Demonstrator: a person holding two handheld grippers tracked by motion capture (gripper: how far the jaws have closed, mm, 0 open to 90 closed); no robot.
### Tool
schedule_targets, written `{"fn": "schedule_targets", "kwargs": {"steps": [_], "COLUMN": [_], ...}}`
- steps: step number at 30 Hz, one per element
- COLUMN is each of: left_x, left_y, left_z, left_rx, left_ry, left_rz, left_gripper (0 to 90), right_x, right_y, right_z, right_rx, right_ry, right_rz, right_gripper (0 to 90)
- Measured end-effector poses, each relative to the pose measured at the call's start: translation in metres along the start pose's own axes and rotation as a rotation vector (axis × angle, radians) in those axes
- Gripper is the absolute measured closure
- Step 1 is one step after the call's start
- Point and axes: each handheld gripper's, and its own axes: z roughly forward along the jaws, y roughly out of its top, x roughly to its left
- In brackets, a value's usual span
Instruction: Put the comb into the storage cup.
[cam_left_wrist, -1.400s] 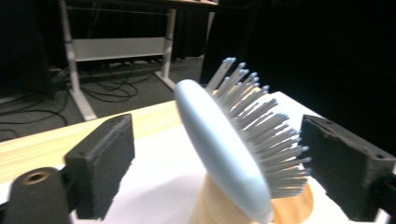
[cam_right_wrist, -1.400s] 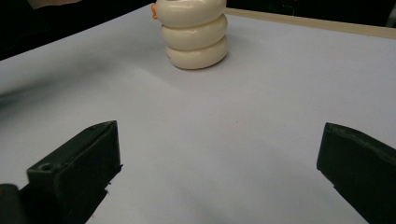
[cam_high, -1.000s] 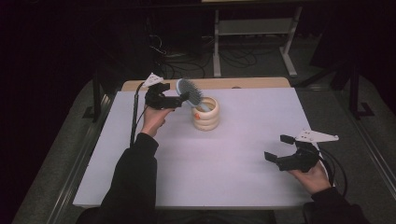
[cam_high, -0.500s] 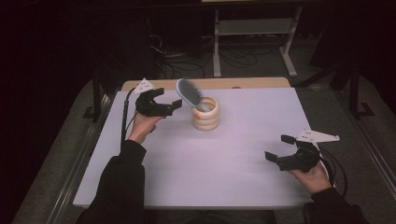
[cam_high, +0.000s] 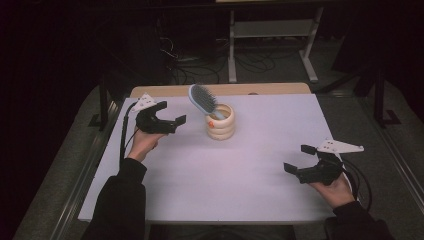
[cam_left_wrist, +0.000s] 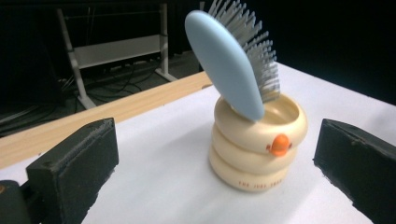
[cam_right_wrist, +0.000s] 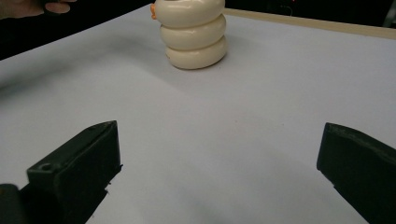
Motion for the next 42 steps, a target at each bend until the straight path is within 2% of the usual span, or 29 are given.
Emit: {"fn": "schedule_targets", "kwargs": {"steps": [6, 11, 24, 37, 42], "left_x": [0.003, 0.005, 0.004, 0.002, 0.003], "left_y": [-0.007, -0.009, -0.018, -0.031, -0.037], "left_z": [-0.009, -0.016, -0.035, -0.054, -0.062], "left_rx": [0.002, -0.012, -0.016, -0.03, -0.035], "left_ry": [-0.005, -0.018, -0.023, -0.039, -0.028], "left_rz": [-0.005, -0.032, -0.021, -0.036, -0.036], "left_gripper": [0.0, 0.0, 0.0, 0.0, 0.0], "right_x": [0.0, 0.0, 0.001, 0.001, 0.001], "right_y": [0.0, 0.0, -0.001, -0.001, -0.001], "right_z": [0.0, 0.0, 0.0, 0.001, 0.001], "right_rx": [0.003, 0.004, 0.008, 0.011, 0.012], "right_ry": [0.0, 0.0, 0.0, 0.0, 0.001], "right_rz": [-0.002, -0.002, -0.002, -0.005, -0.006], "right_gripper": [0.0, 0.0, 0.0, 0.0, 0.0]}}
